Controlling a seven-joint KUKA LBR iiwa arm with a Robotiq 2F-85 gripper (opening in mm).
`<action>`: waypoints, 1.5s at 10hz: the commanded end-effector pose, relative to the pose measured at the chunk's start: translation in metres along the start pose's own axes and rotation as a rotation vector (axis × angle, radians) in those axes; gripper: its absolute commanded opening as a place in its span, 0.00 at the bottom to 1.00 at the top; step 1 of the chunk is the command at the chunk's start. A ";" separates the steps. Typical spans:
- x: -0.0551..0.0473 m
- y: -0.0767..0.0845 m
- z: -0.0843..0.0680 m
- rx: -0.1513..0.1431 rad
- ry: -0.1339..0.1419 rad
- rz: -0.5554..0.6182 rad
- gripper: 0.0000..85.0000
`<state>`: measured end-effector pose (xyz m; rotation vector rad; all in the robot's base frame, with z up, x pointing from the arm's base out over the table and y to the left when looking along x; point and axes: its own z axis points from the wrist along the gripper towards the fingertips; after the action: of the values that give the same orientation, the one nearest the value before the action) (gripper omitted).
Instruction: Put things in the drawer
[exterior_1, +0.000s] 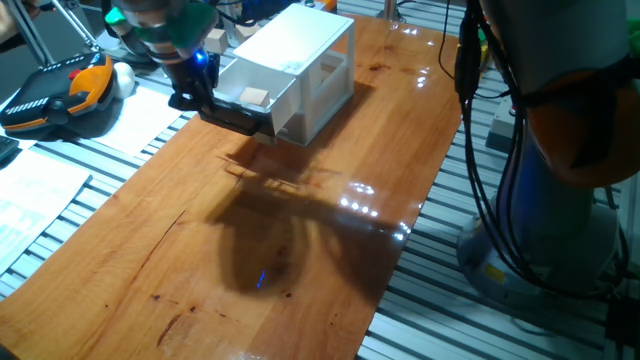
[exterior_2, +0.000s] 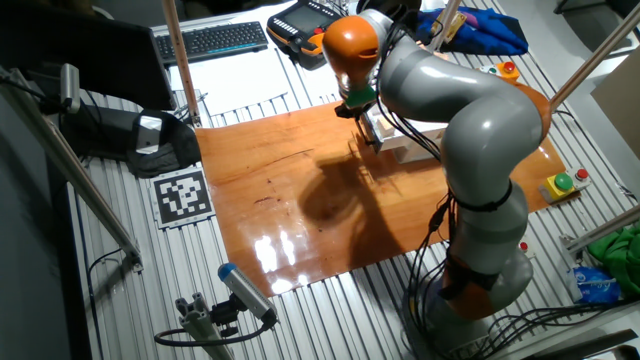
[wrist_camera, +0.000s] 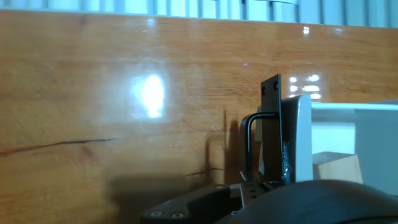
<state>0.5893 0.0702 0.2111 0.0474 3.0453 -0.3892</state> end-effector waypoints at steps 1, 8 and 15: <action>0.001 -0.001 0.000 0.007 0.004 -0.002 0.00; 0.004 -0.005 0.002 -0.012 -0.034 0.009 0.40; 0.008 -0.004 0.023 -0.035 -0.051 -0.001 0.40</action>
<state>0.5822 0.0611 0.1888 0.0343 3.0000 -0.3308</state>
